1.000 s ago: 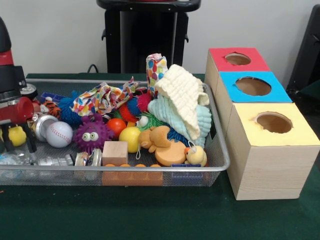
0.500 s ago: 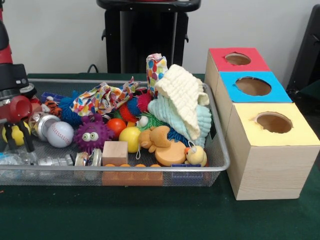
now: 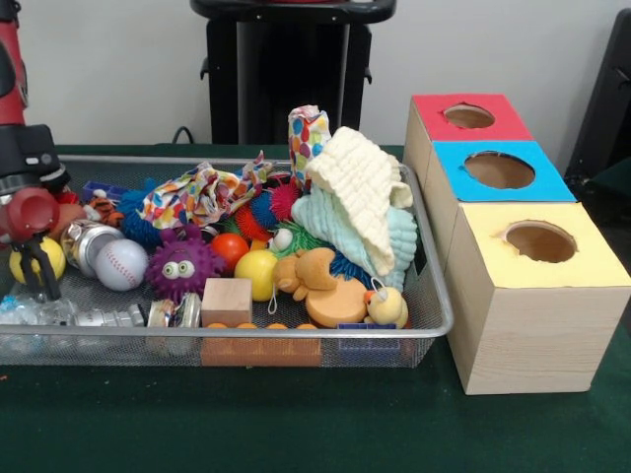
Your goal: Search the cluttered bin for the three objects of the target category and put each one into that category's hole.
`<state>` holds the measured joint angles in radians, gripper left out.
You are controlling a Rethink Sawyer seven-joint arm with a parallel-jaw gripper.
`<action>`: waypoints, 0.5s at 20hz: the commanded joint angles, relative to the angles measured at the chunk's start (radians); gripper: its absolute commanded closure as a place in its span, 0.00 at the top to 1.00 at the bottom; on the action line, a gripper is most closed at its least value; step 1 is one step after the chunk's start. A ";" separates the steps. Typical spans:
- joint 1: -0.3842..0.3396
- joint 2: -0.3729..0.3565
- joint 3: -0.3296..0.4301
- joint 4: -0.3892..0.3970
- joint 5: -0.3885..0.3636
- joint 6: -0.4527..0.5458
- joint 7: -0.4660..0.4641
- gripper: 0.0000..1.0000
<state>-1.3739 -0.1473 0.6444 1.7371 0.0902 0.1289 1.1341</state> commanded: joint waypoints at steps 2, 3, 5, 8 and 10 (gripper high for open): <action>-0.073 0.155 -0.141 -0.064 -0.006 -0.082 0.208 0.00; -0.080 0.159 -0.133 -0.069 -0.021 -0.084 0.192 0.00; -0.097 0.168 -0.112 -0.065 -0.029 -0.101 0.199 0.00; -0.098 0.166 -0.111 -0.062 -0.034 -0.113 0.212 0.00; -0.105 0.174 -0.105 -0.064 -0.036 -0.109 0.207 0.00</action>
<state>-1.4369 -0.1103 0.6857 1.7624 0.0672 0.1285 1.1343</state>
